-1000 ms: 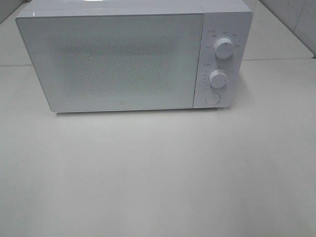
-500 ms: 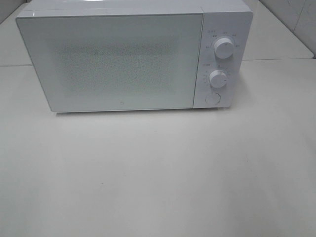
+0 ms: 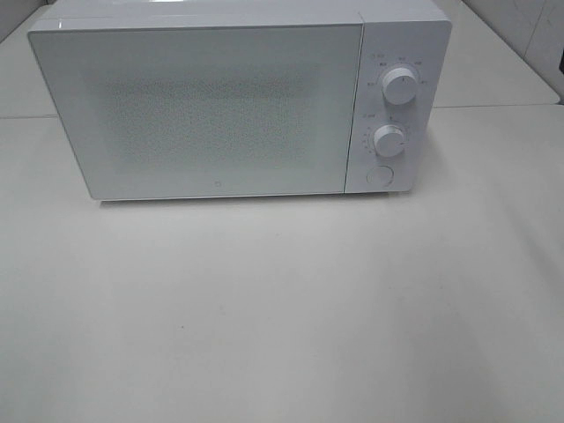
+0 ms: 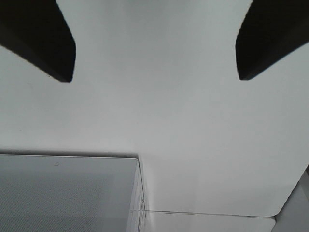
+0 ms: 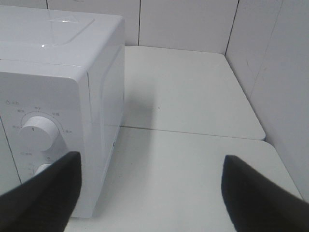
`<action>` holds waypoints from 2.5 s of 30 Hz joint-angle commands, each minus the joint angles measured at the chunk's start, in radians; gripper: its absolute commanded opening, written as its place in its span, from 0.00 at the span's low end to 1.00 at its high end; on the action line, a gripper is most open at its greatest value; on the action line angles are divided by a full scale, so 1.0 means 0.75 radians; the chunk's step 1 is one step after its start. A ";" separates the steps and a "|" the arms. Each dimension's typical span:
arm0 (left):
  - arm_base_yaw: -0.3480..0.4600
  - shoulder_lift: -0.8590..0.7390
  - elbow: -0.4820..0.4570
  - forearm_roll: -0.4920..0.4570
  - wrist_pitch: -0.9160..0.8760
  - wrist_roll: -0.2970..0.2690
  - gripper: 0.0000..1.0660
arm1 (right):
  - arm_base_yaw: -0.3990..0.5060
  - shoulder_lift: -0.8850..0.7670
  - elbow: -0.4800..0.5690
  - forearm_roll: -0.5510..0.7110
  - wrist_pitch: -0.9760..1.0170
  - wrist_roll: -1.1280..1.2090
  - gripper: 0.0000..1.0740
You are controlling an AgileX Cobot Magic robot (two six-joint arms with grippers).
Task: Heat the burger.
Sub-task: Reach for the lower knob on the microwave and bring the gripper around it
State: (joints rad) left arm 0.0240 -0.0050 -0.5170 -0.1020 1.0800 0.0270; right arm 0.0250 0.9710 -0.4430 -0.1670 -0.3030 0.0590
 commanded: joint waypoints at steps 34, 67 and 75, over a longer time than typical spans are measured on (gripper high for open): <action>0.003 -0.023 0.001 0.001 -0.016 -0.008 0.77 | 0.700 0.431 0.148 1.115 -0.941 -0.849 0.71; 0.003 -0.023 0.001 0.001 -0.016 -0.008 0.77 | 0.931 1.032 0.005 1.283 -1.292 -0.627 0.71; 0.003 -0.023 0.001 0.001 -0.016 -0.008 0.77 | 0.927 1.171 -0.132 1.283 -1.292 -0.627 0.71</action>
State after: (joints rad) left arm 0.0240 -0.0050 -0.5170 -0.0980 1.0800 0.0270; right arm 0.7210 1.8230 -0.5110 0.8030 -1.2080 -0.4170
